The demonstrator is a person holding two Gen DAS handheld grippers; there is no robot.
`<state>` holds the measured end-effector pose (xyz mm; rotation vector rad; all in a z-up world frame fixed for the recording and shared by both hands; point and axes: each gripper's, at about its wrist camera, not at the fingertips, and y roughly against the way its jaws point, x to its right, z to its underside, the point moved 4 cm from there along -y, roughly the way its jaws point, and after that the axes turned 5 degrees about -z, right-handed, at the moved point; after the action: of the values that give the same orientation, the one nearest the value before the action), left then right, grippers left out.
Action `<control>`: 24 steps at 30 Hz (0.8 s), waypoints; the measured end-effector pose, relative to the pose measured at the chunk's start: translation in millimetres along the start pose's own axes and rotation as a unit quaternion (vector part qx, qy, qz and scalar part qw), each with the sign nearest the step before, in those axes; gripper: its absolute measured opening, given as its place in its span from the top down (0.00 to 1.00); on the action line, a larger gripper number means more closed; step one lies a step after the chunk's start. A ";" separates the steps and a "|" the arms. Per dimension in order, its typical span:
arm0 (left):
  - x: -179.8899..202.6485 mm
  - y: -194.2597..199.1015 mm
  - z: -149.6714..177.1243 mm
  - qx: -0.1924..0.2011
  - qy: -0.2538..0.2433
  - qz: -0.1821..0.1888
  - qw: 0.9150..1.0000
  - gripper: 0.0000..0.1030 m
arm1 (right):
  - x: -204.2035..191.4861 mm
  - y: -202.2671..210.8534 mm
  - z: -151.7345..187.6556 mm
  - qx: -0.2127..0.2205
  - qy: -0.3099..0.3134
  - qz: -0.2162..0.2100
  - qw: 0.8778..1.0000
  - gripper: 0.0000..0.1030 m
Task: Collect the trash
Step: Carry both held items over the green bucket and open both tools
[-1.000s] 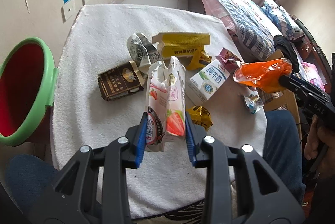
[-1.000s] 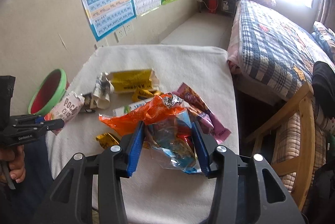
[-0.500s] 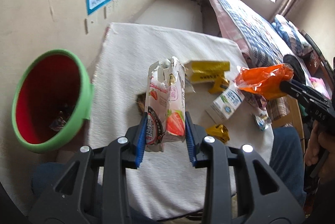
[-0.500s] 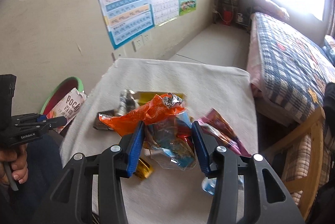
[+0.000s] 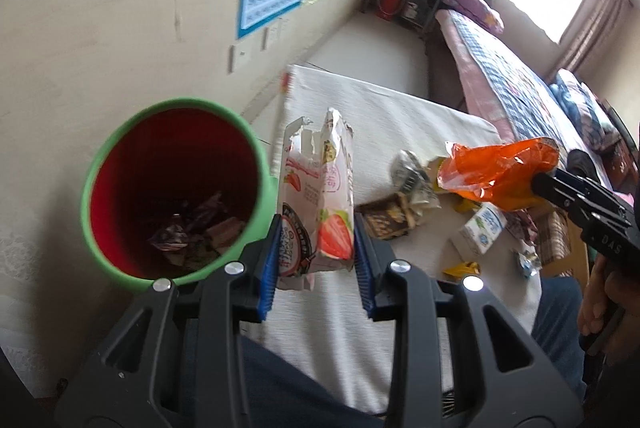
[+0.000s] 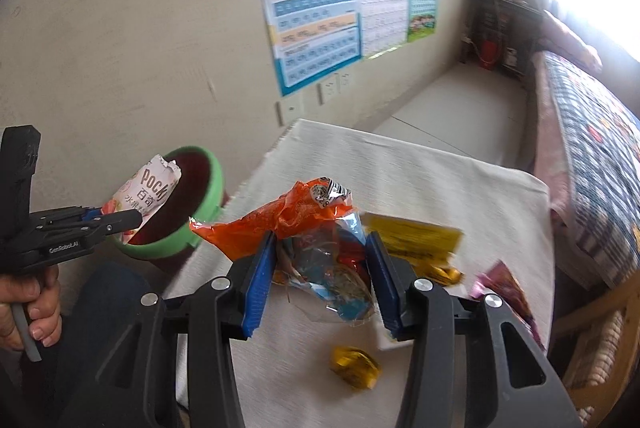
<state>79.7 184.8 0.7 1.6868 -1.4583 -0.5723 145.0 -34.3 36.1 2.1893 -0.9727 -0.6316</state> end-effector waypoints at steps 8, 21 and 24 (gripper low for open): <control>-45.1 11.9 -6.7 0.014 0.030 -0.024 0.999 0.69 | -55.2 -29.1 -26.7 0.002 0.034 -0.034 0.999 0.57; -108.2 22.7 -13.1 0.024 0.071 -0.047 0.996 0.69 | -134.3 -80.9 -64.2 -0.007 0.096 -0.076 0.992 0.57; -117.9 21.1 -13.0 0.023 0.077 -0.043 0.996 0.69 | -146.9 -89.6 -67.5 -0.010 0.107 -0.081 0.991 0.57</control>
<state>50.6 301.6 5.3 1.7959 -1.3020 -0.4477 140.6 150.5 40.2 2.2789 -0.6801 -0.4657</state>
